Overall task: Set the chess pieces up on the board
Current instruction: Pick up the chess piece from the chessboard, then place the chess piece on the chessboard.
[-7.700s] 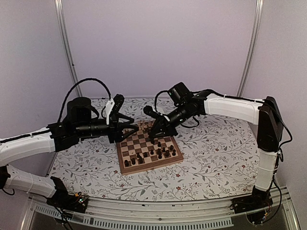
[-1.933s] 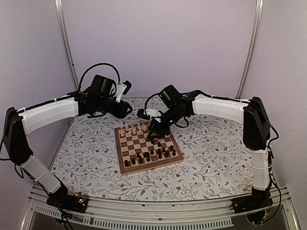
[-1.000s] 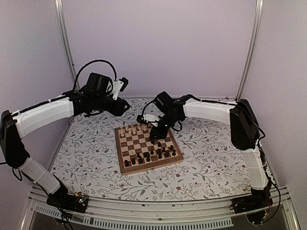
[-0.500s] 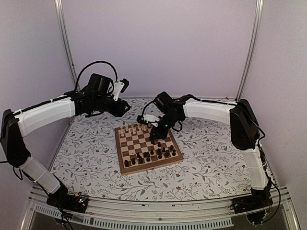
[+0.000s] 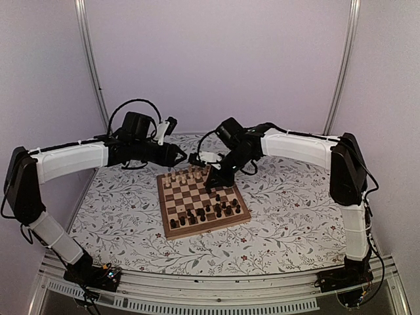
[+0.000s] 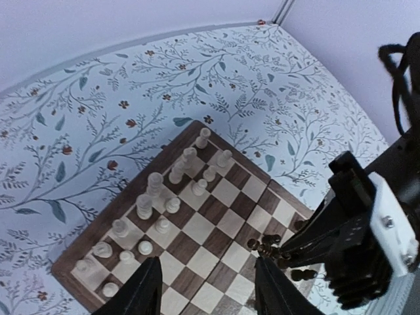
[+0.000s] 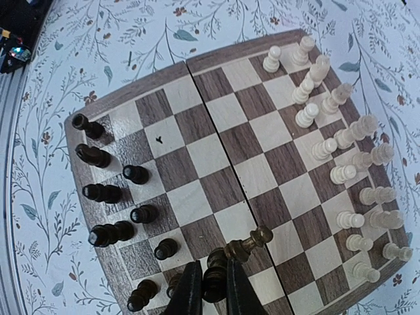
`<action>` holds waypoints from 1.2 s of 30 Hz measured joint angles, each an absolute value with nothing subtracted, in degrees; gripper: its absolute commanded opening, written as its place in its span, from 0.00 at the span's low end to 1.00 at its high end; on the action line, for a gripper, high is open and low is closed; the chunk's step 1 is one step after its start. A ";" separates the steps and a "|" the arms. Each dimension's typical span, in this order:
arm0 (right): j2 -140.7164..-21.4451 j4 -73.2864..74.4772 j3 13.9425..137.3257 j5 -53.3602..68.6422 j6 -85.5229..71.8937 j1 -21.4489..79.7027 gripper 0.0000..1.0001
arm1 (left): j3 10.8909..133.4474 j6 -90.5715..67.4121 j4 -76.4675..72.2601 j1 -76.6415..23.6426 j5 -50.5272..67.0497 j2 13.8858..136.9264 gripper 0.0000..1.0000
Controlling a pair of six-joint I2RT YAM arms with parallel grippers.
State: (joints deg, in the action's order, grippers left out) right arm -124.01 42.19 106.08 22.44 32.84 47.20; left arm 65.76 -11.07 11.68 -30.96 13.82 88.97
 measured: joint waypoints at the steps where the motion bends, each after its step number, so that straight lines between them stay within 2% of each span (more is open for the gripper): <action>1: -123.04 42.17 106.02 23.00 33.30 47.20 0.04 | 64.90 -12.67 10.35 -30.79 15.84 89.43 0.50; 11: -117.91 42.02 105.67 26.37 35.44 47.20 0.04 | 62.54 -25.26 1.02 -30.59 31.51 96.55 0.50; 20: -117.91 42.22 105.67 27.59 35.81 47.31 0.04 | 61.98 -29.15 -1.89 -30.59 36.86 97.45 0.50; 36: -117.91 42.44 105.67 27.59 35.83 47.37 0.04 | 61.98 -33.45 -3.81 -30.59 43.29 101.41 0.33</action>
